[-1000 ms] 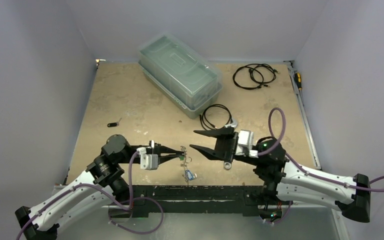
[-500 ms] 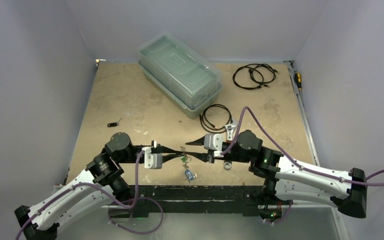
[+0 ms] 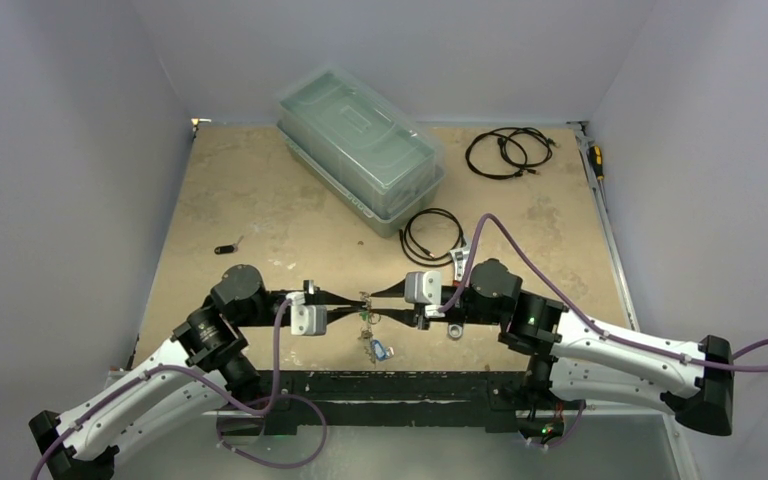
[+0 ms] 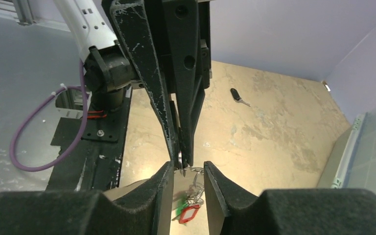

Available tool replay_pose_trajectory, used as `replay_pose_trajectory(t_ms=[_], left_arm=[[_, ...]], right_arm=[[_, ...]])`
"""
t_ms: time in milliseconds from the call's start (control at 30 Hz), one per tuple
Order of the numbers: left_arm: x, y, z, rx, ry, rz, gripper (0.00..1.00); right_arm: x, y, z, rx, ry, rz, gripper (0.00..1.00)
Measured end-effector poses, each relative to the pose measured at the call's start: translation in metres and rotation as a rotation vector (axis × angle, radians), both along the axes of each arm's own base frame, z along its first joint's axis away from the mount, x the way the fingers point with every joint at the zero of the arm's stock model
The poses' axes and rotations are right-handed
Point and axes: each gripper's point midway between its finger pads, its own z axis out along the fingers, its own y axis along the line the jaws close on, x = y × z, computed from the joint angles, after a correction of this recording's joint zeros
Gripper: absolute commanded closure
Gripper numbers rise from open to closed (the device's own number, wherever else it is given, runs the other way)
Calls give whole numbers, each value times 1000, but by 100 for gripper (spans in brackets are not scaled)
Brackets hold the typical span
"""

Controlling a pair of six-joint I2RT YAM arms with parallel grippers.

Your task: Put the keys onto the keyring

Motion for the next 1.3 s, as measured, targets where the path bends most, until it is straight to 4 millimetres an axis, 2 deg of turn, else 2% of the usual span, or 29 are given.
replay_pose_trajectory(t_ms=[167, 333, 567, 767, 900, 1067, 1267, 1300], left_arm=[[2, 0, -1, 4, 2, 11, 100], [3, 0, -1, 4, 3, 12, 100], [3, 0, -5, 16, 13, 14, 100], [4, 0, -6, 19, 17, 18, 100], [4, 1, -6, 19, 16, 21, 100], [9, 3, -7, 25, 19, 45, 100], [14, 6, -14, 47, 34, 79, 100], [15, 6, -14, 48, 32, 81, 94]], right_arm=[[-5, 3, -6, -21, 13, 31, 69], [-6, 4, -6, -20, 15, 41, 74], [-3, 10, -20, -59, 32, 39, 77], [-1, 11, -20, -62, 32, 29, 87], [1, 10, -21, -64, 31, 17, 90], [8, 12, -24, -92, 31, -13, 100], [15, 15, -30, -119, 33, -45, 100], [15, 15, -29, -119, 30, -51, 100]])
